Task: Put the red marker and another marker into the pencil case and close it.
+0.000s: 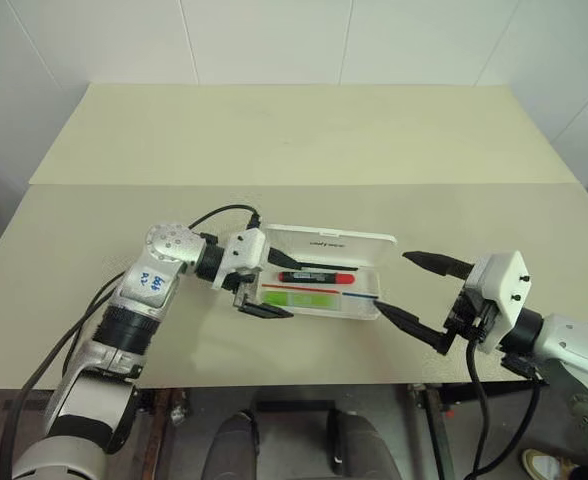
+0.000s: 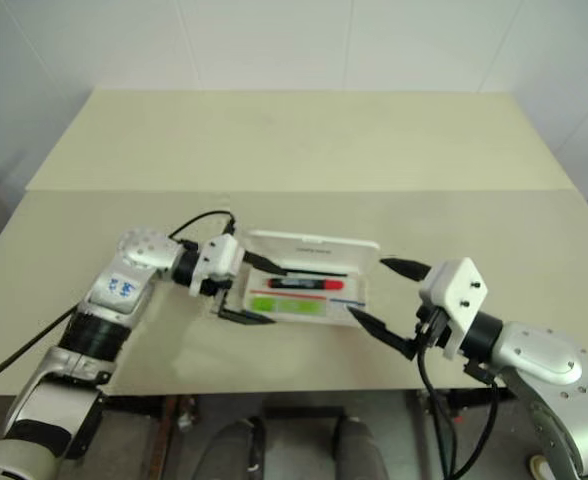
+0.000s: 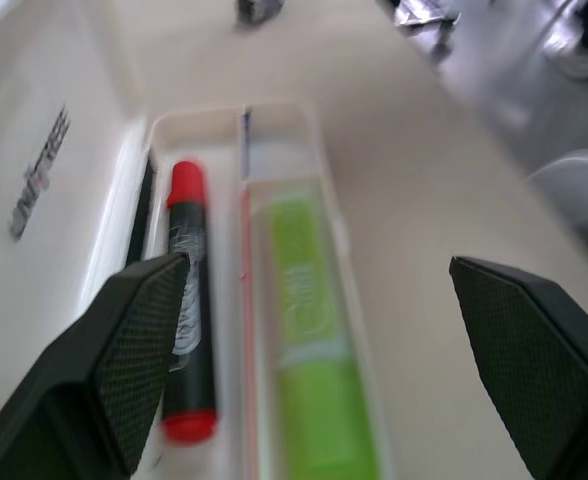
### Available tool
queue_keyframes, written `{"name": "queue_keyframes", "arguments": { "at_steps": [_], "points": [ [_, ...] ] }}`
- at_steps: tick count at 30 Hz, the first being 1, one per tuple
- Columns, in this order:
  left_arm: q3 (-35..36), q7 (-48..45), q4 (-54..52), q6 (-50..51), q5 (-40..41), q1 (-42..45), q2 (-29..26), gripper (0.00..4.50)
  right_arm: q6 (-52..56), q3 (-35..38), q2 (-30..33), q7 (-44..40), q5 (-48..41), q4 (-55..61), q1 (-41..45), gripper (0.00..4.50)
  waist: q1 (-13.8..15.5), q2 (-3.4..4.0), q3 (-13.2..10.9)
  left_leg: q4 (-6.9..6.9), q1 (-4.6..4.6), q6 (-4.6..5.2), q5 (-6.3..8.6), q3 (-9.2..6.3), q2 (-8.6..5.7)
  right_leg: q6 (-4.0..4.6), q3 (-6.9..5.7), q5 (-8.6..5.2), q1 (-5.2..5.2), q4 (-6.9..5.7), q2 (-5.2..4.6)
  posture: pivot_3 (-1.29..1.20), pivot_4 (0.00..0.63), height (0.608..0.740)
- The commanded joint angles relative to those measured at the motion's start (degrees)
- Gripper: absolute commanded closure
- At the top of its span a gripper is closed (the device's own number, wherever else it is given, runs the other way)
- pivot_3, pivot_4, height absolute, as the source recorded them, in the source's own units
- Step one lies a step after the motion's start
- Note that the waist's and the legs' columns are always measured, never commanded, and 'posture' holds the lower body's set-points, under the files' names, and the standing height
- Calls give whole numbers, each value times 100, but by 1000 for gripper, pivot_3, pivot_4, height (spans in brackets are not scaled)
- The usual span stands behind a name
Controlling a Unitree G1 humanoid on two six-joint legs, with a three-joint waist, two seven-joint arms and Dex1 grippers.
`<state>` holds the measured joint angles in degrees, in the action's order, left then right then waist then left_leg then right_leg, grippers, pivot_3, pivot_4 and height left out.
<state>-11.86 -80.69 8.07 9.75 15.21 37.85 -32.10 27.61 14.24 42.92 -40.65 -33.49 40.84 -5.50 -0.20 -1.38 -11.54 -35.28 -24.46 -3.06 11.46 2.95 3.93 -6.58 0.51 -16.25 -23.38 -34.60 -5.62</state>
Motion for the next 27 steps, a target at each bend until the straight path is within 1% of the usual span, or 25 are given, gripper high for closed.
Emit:
{"name": "queue_keyframes", "arguments": {
  "at_steps": [1, 5, 9, 11, 15, 22, 27],
  "points": [
    [373, -133, -968, 620, 689, -355, -331, 28, -87, 446, 48, -111, 26, -159, -371, 0, 3, 0, 0, 0, 3, 0, 0, 0, 0, -1, 1, -1, 0, -6, 0, 0, 150, 740],
    [648, 127, -1710, 1267, 1130, -652, -570, 28, -212, 794, 110, -198, 308, -576, -859, 0, 21, -1, 0, -4, 7, 1, 0, -1, 0, 5, 1, -5, 3, -11, -1, 0, 150, 740],
    [797, 466, -2085, 1609, 1312, -686, -599, 28, -459, 1098, 149, -354, 622, -1143, -1275, 0, 8, -1, 0, -33, 8, 2, -1, -5, 0, 6, 1, -5, 19, -3, -1, 0, 150, 740],
    [799, 551, -2212, 1793, 1415, -644, -603, 28, -520, 1255, 137, -422, 629, -1483, -1321, 0, -9, -1, 0, -35, 28, 3, -1, -6, 0, 9, 1, 3, 49, 19, -1, 0, 150, 740],
    [765, 755, -2256, 1683, 1349, -553, -490, 28, -799, 1402, 221, -600, 834, -2239, -1271, 0, -68, -1, 0, -34, 36, -13, 13, -10, 0, 24, -2, 30, 80, 72, 0, 0, 150, 740],
    [702, 799, -2204, 1637, 1354, -491, -457, 28, -1185, 1277, 259, -860, 983, -3093, -923, 0, -138, -1, 0, -23, 34, 10, 2, -10, -1, 18, -2, 26, 77, 79, 0, 0, 150, 740],
    [704, 817, -2190, 1609, 1371, -485, -440, 28, -1093, 1025, 202, -935, 943, -3610, -308, 0, -141, -1, 0, -16, 34, 11, 2, -10, -1, 16, -1, 25, 73, 78, 3, 0, 150, 740]
  ]
}}
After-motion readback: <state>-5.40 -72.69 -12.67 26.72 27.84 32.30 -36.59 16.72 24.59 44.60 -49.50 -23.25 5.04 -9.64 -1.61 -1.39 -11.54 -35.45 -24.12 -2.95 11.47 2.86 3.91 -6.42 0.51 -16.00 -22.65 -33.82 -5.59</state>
